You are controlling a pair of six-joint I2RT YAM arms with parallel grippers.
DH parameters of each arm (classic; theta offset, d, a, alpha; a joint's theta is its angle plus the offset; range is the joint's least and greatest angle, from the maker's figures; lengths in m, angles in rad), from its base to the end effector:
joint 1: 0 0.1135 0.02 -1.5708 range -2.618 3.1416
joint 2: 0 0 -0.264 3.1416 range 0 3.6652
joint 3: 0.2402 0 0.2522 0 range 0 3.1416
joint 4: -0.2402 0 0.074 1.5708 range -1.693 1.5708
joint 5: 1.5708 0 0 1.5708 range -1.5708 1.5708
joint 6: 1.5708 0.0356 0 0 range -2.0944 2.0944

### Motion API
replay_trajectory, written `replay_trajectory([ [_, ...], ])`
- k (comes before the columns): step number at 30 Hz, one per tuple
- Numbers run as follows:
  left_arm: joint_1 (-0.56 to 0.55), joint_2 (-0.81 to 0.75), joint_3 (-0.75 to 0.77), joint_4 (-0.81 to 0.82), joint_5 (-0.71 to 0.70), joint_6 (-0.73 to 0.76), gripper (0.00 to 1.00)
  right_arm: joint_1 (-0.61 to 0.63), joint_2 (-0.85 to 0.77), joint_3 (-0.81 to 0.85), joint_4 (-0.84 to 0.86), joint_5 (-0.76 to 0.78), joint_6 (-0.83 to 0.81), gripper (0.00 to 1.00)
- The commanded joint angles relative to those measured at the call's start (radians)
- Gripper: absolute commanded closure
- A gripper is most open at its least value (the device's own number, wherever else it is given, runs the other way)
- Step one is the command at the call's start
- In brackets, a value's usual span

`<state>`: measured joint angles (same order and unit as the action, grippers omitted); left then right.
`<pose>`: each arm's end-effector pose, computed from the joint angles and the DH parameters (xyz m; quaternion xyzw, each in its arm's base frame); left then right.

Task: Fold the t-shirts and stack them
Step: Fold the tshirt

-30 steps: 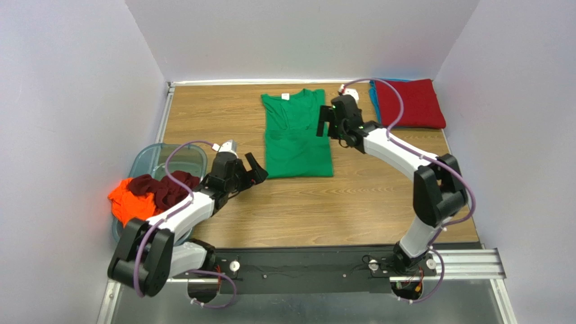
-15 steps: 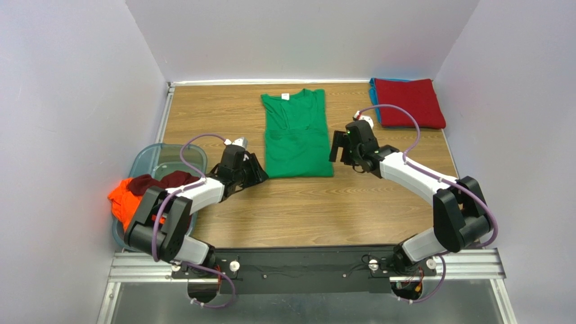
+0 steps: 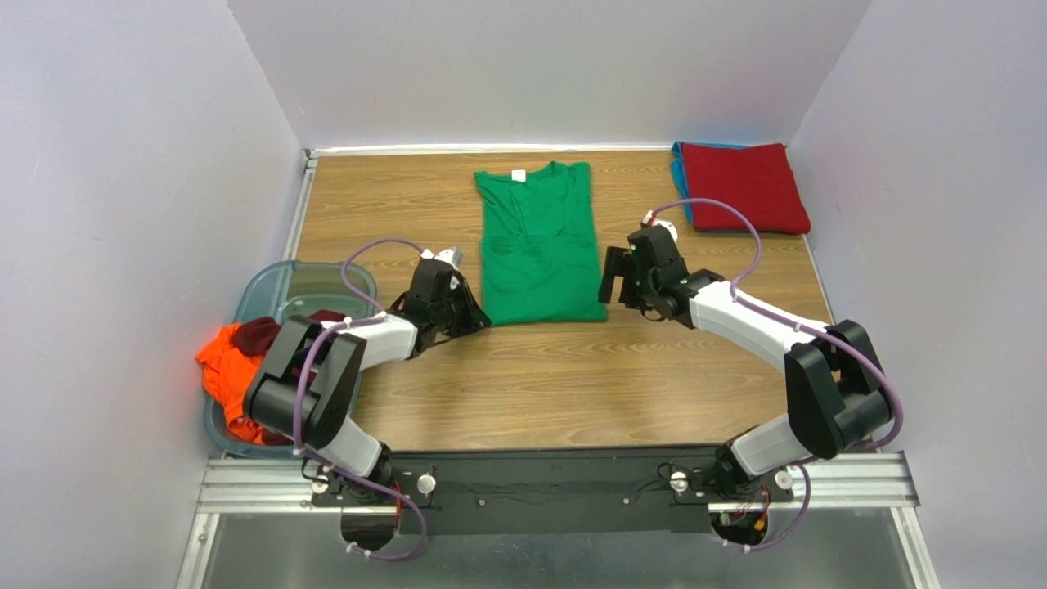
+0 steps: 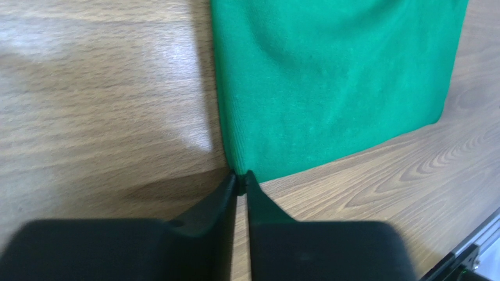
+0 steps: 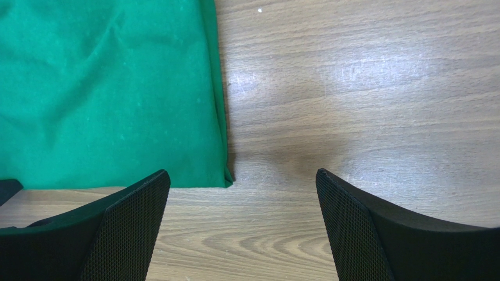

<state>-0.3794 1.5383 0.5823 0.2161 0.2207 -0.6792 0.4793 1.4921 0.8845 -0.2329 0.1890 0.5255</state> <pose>0.2591 -0.1117 0.1386 -0.0918 0.9058 -0.2895 0.2954 0.2758 0.1358 0.2049 0.0552 0.9289 0.0939 0.3540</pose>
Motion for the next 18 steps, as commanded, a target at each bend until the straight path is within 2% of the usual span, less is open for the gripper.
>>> replay_trajectory([
  [1, -0.009, 0.036, 0.008, -0.007, 0.016, 0.021, 0.98, 0.005, 0.007, -0.022, 0.000, -0.043, 0.019, 0.00],
  [7, -0.009, 0.042, 0.010, -0.009, 0.014, 0.021, 1.00, 0.004, 0.059, -0.013, 0.001, -0.153, -0.044, 0.03],
  [12, -0.009, 0.011, 0.004, -0.023, -0.007, 0.023, 1.00, 0.004, 0.115, 0.007, 0.000, -0.164, -0.090, 0.04],
  [15, -0.009, 0.006, 0.001, -0.029, -0.020, 0.026, 1.00, 0.004, 0.164, 0.028, 0.001, -0.183, -0.101, 0.10],
  [16, -0.009, 0.008, -0.001, -0.032, -0.020, 0.027, 1.00, 0.004, 0.177, 0.034, 0.001, -0.183, -0.101, 0.19],
  [18, -0.009, 0.011, 0.002, -0.035, -0.018, 0.027, 1.00, 0.004, 0.201, 0.042, 0.001, -0.223, -0.099, 0.28],
])
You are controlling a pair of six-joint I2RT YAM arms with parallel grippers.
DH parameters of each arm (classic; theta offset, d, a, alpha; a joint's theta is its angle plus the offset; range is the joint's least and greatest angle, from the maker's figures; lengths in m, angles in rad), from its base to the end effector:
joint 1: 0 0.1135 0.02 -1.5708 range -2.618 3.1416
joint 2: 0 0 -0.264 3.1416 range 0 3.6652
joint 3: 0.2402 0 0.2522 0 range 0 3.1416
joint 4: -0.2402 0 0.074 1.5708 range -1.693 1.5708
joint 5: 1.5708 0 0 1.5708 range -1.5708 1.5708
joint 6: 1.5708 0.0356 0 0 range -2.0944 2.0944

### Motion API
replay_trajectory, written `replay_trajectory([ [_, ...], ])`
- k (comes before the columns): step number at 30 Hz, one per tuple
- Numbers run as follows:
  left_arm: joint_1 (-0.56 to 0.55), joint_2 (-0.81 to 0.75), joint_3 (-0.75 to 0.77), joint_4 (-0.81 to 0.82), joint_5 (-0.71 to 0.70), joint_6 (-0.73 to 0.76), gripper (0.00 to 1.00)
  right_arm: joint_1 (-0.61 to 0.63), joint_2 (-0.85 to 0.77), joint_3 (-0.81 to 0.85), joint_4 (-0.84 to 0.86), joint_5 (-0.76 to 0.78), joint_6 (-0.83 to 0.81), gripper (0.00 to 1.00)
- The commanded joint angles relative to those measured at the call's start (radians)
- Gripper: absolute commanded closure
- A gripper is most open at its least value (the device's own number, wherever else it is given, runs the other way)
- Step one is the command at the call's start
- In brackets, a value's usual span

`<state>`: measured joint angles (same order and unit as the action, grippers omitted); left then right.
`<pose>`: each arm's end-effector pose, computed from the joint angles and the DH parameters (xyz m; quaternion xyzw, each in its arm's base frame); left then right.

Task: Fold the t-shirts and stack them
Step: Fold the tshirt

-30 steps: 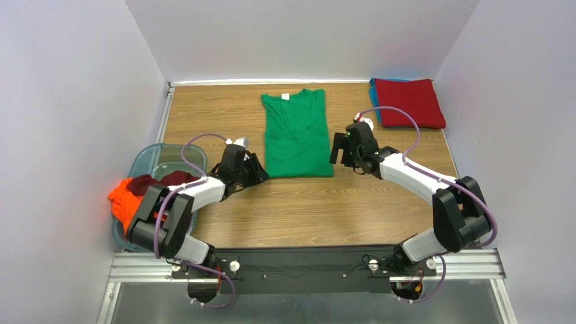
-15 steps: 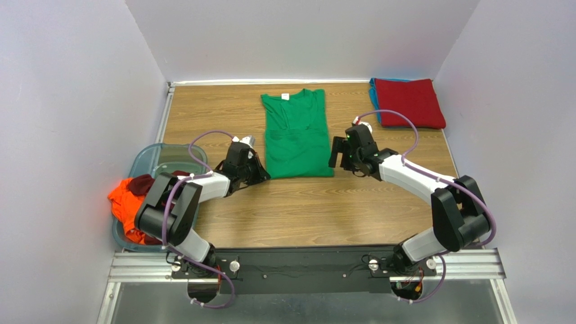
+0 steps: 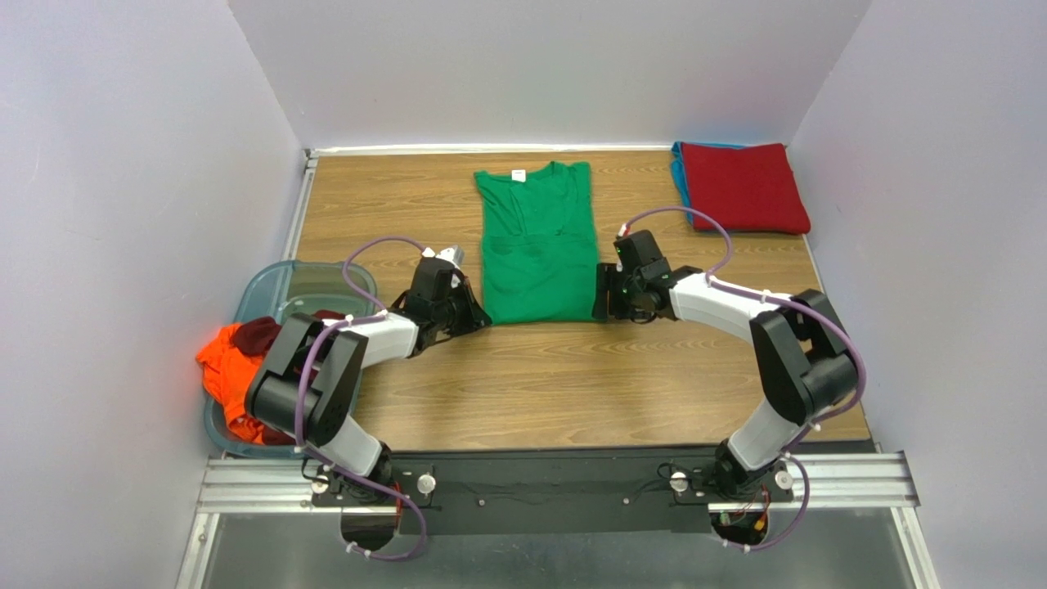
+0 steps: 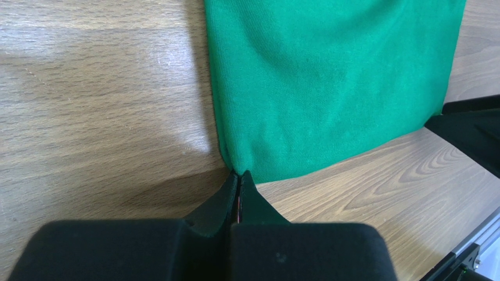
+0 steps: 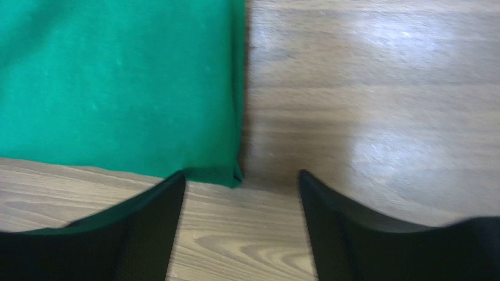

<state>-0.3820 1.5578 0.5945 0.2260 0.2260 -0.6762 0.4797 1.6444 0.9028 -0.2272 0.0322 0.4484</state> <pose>0.2625 -0.1141 0.1375 -0.0880 0.9055 -0.2920 0.2952 0.2867 0.1479 0.1652 -0.0102 0.9549 0.1189 0.2720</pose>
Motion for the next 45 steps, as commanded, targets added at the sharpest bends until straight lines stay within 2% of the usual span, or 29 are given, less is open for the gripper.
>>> replay_trajectory([
  [1, -0.006, -0.005, -0.010, -0.045, -0.024, 0.023, 1.00, 0.002, 0.057, 0.027, -0.004, -0.074, -0.020, 0.37],
  [5, -0.006, -0.005, -0.010, -0.045, -0.028, 0.021, 1.00, 0.003, 0.057, 0.016, -0.004, -0.113, -0.017, 0.53],
  [10, -0.006, -0.002, -0.009, -0.048, -0.036, 0.018, 1.00, 0.003, 0.057, -0.005, -0.003, -0.143, -0.004, 0.63],
  [14, -0.006, -0.002, -0.012, -0.048, -0.040, 0.014, 1.00, 0.005, 0.061, -0.019, -0.001, -0.161, 0.004, 0.67],
  [16, -0.006, 0.002, -0.013, -0.048, -0.042, 0.013, 1.00, 0.003, 0.069, -0.019, -0.003, -0.150, 0.004, 0.76],
  [23, -0.006, -0.053, -0.033, -0.062, -0.040, -0.006, 1.00, 0.003, 0.006, -0.047, -0.006, -0.207, 0.000, 0.95],
  [26, -0.006, -0.158, -0.073, -0.091, -0.056, -0.029, 1.00, 0.003, -0.061, -0.067, -0.012, -0.276, -0.005, 0.99],
  [30, -0.009, -0.270, -0.101, -0.170, -0.085, -0.045, 1.00, 0.003, -0.127, -0.082, -0.056, -0.362, 0.000, 0.99],
  [34, -0.009, -0.480, -0.116, -0.267, -0.111, -0.072, 1.00, 0.005, -0.242, -0.085, -0.153, -0.420, 0.003, 0.99],
  [40, -0.011, -0.752, -0.116, -0.408, -0.129, -0.105, 1.00, 0.007, -0.359, -0.007, -0.313, -0.578, -0.039, 0.99],
  [45, -0.012, -0.899, -0.072, -0.536, -0.137, -0.120, 1.00, 0.010, -0.406, 0.070, -0.449, -0.643, -0.063, 0.99],
])
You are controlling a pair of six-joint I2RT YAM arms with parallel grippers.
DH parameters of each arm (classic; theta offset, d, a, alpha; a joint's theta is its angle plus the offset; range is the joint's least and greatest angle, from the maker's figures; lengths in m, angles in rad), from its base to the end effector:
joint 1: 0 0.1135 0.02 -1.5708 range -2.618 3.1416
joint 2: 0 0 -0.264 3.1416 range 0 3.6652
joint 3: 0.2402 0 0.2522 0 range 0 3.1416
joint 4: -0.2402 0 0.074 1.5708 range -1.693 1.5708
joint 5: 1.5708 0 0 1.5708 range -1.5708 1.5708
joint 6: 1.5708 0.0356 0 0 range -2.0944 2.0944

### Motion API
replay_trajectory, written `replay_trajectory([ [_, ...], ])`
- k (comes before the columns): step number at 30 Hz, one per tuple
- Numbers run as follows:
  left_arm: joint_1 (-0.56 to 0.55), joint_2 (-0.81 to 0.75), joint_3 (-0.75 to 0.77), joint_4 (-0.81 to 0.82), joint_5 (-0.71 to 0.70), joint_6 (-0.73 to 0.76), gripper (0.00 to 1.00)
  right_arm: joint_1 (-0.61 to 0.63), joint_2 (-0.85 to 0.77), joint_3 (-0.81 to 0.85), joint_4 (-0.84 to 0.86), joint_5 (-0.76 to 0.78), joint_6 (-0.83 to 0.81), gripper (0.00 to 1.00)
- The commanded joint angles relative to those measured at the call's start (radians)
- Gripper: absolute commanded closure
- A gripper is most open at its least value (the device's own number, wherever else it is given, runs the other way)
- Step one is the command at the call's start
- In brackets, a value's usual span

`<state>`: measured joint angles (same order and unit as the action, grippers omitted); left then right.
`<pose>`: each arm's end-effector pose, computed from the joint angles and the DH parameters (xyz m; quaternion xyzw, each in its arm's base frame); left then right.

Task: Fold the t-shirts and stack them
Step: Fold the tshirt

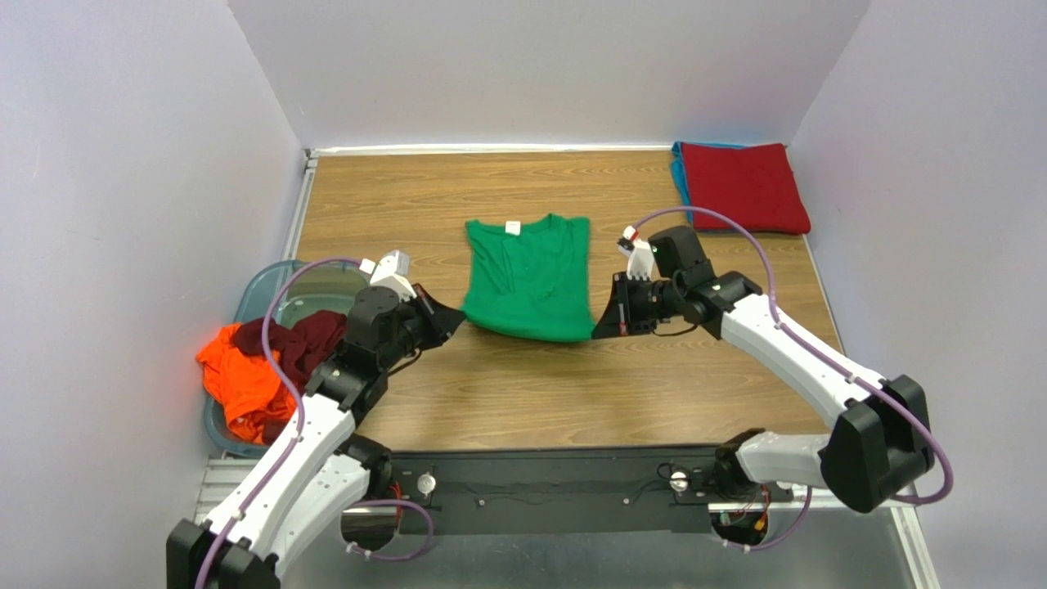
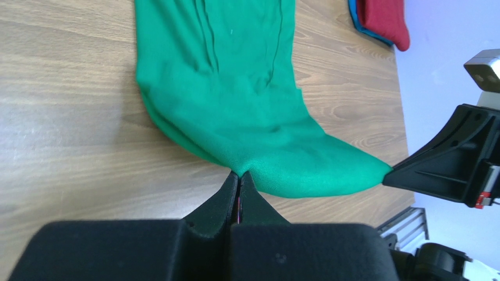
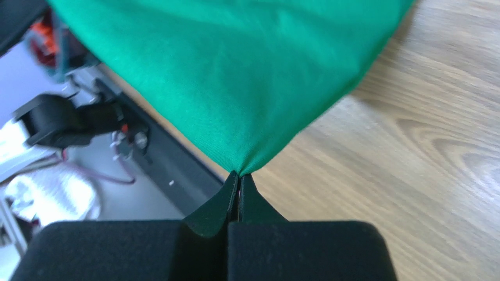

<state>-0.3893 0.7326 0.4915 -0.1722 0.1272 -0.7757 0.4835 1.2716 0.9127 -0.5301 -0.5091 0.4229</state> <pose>0.1612 -0.0710 0.2459 -0.1263 0.8266 -0.3447 0.4266 0.2211 0.1357 0.2543 -0.1118 0.9091 0.3550 0.1870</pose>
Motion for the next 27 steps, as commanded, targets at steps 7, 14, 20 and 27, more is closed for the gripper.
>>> replay_trajectory([
  [7, -0.006, -0.173, 0.084, -0.234, -0.040, -0.028, 1.00, 0.006, -0.067, 0.106, -0.217, -0.226, -0.018, 0.99],
  [14, -0.006, -0.210, 0.116, -0.266, -0.081, -0.028, 1.00, 0.006, -0.068, 0.141, -0.220, -0.204, -0.021, 0.99],
  [20, -0.006, -0.180, 0.127, -0.257, -0.176, -0.049, 1.00, 0.004, -0.015, 0.196, -0.219, -0.082, -0.019, 0.99],
  [27, -0.006, -0.072, 0.168, -0.175, -0.236, -0.031, 1.00, 0.004, 0.073, 0.259, -0.205, 0.033, -0.024, 0.99],
])
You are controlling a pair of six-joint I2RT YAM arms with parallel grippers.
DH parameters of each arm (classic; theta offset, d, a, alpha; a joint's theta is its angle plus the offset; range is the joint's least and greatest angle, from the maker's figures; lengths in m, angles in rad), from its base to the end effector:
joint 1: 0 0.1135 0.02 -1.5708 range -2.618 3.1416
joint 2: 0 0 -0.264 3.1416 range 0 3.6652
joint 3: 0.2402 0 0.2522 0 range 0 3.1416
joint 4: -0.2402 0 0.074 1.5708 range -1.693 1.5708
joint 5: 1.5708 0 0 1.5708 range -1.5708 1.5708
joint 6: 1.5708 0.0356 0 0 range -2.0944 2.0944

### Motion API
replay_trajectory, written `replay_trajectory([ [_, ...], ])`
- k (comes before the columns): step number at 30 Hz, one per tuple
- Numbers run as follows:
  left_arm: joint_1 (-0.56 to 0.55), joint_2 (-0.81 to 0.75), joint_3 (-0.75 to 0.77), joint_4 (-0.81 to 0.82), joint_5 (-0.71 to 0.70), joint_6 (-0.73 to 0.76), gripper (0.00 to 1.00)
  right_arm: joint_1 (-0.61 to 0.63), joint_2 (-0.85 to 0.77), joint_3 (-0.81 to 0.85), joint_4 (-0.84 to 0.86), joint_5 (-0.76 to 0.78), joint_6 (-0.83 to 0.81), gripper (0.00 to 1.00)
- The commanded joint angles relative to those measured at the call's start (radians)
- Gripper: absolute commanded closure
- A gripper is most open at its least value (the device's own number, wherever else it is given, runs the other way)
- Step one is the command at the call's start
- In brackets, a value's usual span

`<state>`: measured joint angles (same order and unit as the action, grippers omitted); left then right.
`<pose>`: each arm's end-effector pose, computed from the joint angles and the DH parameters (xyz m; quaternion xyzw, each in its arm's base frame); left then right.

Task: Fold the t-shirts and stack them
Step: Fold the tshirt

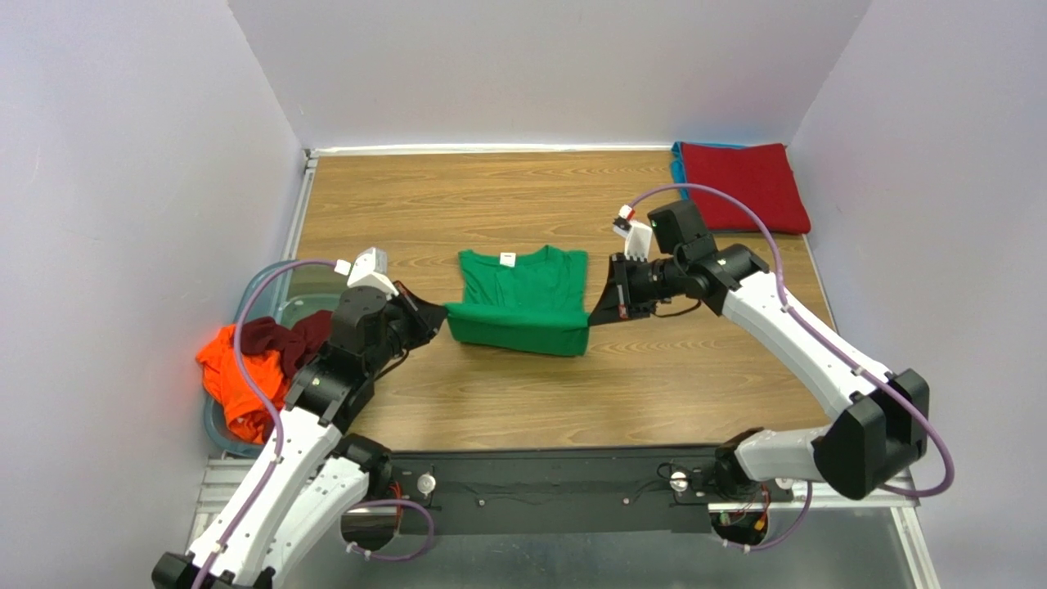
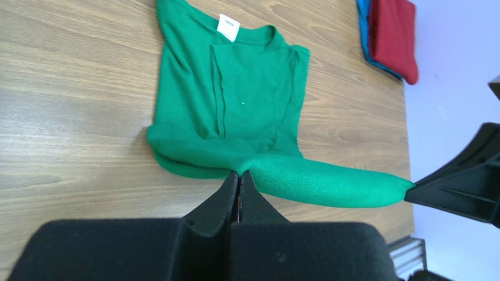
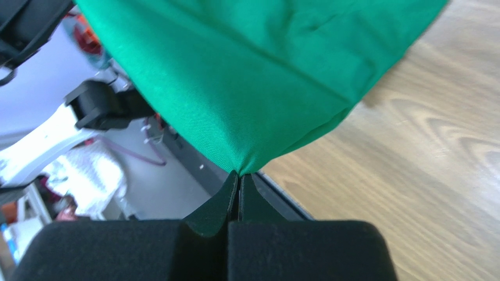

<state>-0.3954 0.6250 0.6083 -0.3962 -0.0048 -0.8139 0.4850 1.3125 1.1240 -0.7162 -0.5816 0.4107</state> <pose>0.1405 -0.0585 0.2799 -0.1752 0.8185 -0.3094 0.4513 0.2285 0.1425 0.3002 -0.1273 0.9013 0.3799 0.1650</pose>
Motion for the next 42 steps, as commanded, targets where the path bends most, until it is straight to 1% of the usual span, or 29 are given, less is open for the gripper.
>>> replay_trajectory([
  [1, 0.000, 0.066, 0.057, 0.054, -0.116, 0.009, 1.00, 0.001, 0.042, 0.057, -0.020, 0.129, -0.010, 0.99],
  [3, 0.000, 0.108, 0.076, 0.075, -0.133, 0.021, 1.00, 0.000, 0.062, 0.082, -0.020, 0.187, -0.009, 0.99],
  [8, 0.001, 0.177, 0.108, 0.109, -0.161, 0.038, 1.00, -0.006, 0.091, 0.122, -0.017, 0.268, -0.007, 0.99],
  [14, 0.003, 0.255, 0.149, 0.164, -0.184, 0.067, 1.00, -0.019, 0.122, 0.166, -0.002, 0.315, -0.012, 0.99],
  [23, 0.010, 0.404, 0.214, 0.238, -0.204, 0.088, 1.00, -0.042, 0.202, 0.226, 0.023, 0.423, -0.001, 0.99],
  [33, 0.039, 0.525, 0.280, 0.284, -0.221, 0.105, 1.00, -0.060, 0.278, 0.309, 0.075, 0.444, -0.009, 0.99],
  [42, 0.082, 0.633, 0.332, 0.323, -0.179, 0.136, 1.00, -0.083, 0.356, 0.381, 0.106, 0.439, -0.001, 0.99],
])
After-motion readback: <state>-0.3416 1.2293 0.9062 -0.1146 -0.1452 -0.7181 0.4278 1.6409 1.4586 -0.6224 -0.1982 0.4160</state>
